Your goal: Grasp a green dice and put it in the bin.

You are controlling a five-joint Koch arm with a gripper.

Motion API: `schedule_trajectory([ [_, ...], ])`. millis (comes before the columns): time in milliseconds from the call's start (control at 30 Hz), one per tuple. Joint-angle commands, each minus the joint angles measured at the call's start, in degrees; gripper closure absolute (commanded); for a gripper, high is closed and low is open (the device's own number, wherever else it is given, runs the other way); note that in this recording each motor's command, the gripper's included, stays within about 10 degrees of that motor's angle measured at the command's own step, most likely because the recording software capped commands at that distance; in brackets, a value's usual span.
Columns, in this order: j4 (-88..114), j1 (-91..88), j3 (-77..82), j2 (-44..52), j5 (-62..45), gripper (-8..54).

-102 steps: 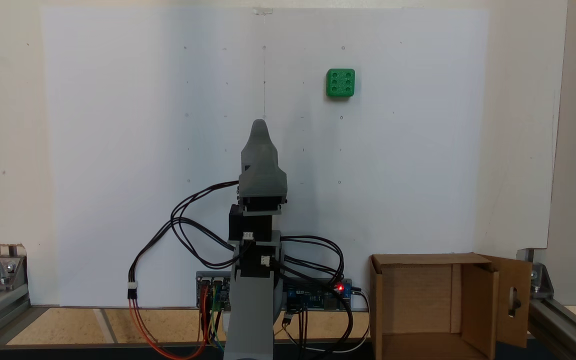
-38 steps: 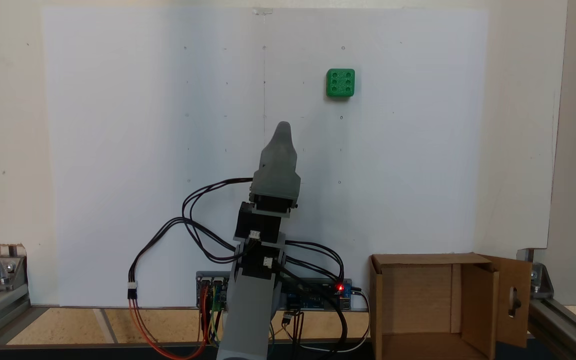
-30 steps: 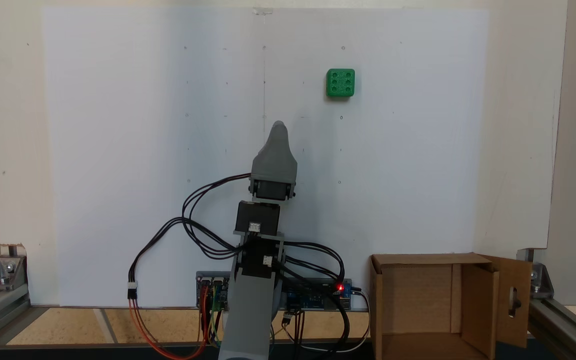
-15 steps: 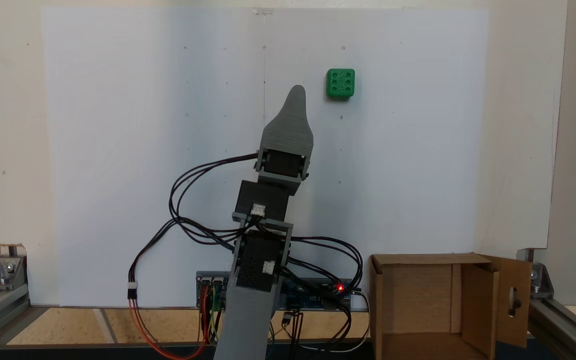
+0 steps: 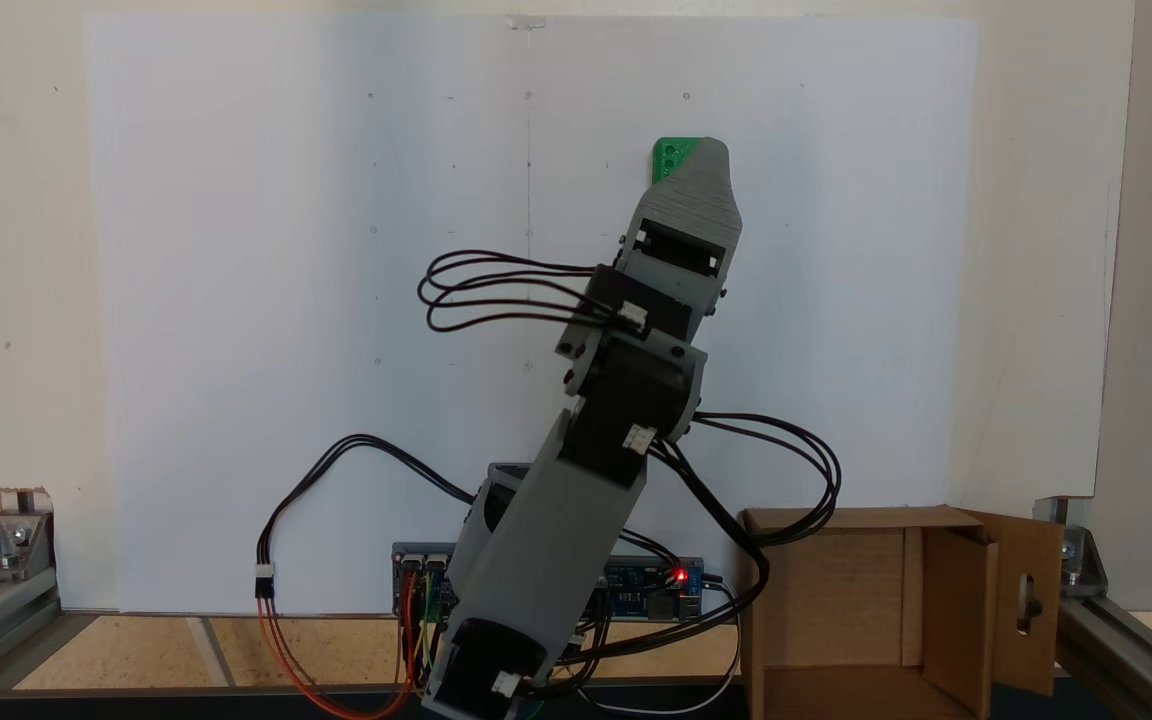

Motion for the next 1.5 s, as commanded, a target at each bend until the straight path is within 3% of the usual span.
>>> schedule_trajectory([
  [0,8.9,0.7,-5.6,-1.6,-9.3,-1.8],
  [233,30.1,2.1,-12.4,-8.7,-12.8,-1.8],
  [567,26.9,2.2,-19.0,-18.5,-17.6,-1.8],
  [967,20.7,2.9,-19.3,-21.4,-19.6,-1.8],
  [1467,14.3,2.2,-19.4,-23.9,-10.7,-1.1],
])
